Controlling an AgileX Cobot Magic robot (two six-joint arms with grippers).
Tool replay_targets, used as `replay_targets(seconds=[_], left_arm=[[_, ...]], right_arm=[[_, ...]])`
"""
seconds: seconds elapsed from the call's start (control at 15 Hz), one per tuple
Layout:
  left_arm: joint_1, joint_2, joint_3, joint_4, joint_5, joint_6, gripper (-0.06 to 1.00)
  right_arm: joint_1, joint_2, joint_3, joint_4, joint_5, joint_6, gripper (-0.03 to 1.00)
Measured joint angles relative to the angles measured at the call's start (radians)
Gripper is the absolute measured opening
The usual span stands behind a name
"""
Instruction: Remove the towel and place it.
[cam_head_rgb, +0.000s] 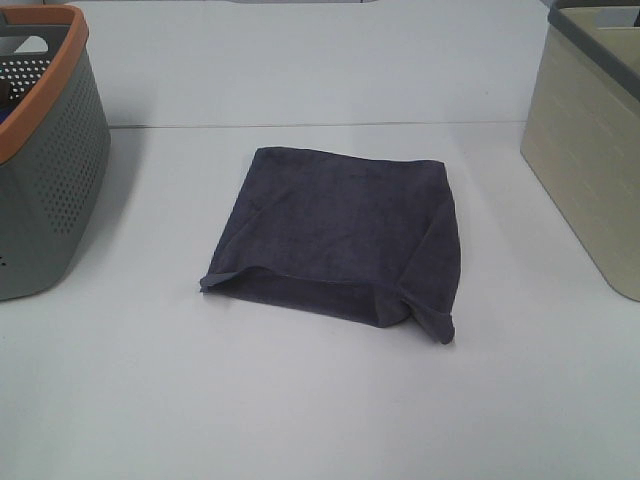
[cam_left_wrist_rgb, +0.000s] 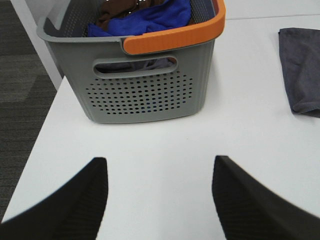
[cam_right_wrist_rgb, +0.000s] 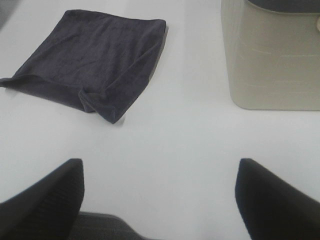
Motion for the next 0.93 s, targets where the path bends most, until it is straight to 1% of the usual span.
replay_targets(seconds=[0.13, 0.2, 0.27, 0.4, 0.67, 0.93], left_arm=[[0.0, 0.0, 0.0, -0.032, 0.0, 0.0, 0.58], [0.0, 0.0, 0.0, -0.062, 0.0, 0.003, 0.58], [0.0, 0.0, 0.0, -0.119, 0.0, 0.035, 0.58], [0.0, 0.0, 0.0, -0.133, 0.0, 0.049, 0.58], [0.0, 0.0, 0.0, -0.136, 0.0, 0.052, 0.58], [0.0, 0.0, 0.0, -0.139, 0.0, 0.052, 0.58]], right_arm=[[0.0, 0.0, 0.025, 0.0, -0.051, 0.003, 0.81], [0.0, 0.0, 0.034, 0.0, -0.069, 0.008, 0.81], [0.0, 0.0, 0.037, -0.001, -0.082, 0.012, 0.81], [0.0, 0.0, 0.037, -0.001, -0.084, 0.019, 0.81], [0.0, 0.0, 0.037, -0.009, -0.084, 0.022, 0.81], [0.0, 0.0, 0.037, -0.057, -0.084, 0.026, 0.81]])
